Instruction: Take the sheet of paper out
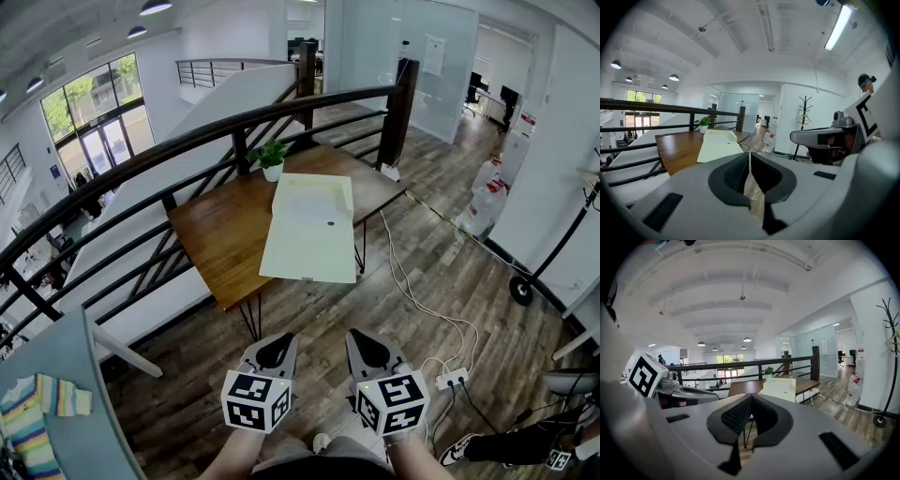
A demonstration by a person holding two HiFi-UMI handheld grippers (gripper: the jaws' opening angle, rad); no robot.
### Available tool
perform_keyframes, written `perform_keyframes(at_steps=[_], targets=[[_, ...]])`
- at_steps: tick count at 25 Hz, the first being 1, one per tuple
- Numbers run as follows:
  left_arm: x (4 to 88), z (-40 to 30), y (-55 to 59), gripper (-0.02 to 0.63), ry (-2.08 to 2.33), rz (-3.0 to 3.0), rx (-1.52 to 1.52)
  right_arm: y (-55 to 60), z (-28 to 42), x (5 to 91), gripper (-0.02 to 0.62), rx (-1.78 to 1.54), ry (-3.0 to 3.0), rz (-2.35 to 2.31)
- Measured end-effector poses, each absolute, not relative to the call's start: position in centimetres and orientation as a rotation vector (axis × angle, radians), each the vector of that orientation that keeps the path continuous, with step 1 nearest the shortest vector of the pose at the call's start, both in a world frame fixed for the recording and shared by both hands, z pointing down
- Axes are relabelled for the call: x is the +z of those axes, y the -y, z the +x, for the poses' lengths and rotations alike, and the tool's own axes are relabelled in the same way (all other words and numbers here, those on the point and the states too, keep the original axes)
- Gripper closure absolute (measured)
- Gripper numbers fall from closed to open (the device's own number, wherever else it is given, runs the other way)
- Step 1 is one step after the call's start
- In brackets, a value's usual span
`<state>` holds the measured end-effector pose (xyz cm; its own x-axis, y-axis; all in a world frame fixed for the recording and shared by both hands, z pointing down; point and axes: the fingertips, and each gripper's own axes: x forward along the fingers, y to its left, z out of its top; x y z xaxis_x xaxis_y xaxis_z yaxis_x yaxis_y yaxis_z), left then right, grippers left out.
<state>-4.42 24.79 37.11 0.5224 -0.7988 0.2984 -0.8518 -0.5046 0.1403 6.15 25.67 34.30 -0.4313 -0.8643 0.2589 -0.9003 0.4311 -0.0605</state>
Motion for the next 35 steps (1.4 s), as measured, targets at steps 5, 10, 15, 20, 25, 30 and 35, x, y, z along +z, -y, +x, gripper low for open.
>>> perform_keyframes(at_steps=[5,10,15,20,25,30,35], targets=[[36.2,-4.6,-23.9,0.580,1.415,2.503,0.245,-24.8,6.8,34.3,0.571,0.270,2.486,1.574],[36.1,-4.7,-23.6,0.580,1.441,2.488,0.238,-24.8,6.9,34.6,0.571,0.273,2.486,1.563],[36.3,-4.6,-23.5,0.580,1.452,2.475,0.240,-24.7,7.1,34.6,0.571,0.287,2.511,1.565],[36.7,-3.6,-23.1,0.580,1.448,2.457,0.234,-24.4,7.6,34.8,0.569,0.302,2.548,1.499],[37.4,-2.2,-22.7,0.580,1.435,2.434,0.215,-23.6,8.8,35.4,0.569,0.315,2.560,1.470],[37.9,-1.5,-22.2,0.580,1.429,2.430,0.225,-22.7,9.6,35.9,0.569,0.321,2.550,1.458],[38.8,-1.0,-19.9,0.580,1.408,2.423,0.247,-20.8,10.5,37.1,0.569,0.353,2.528,1.468]])
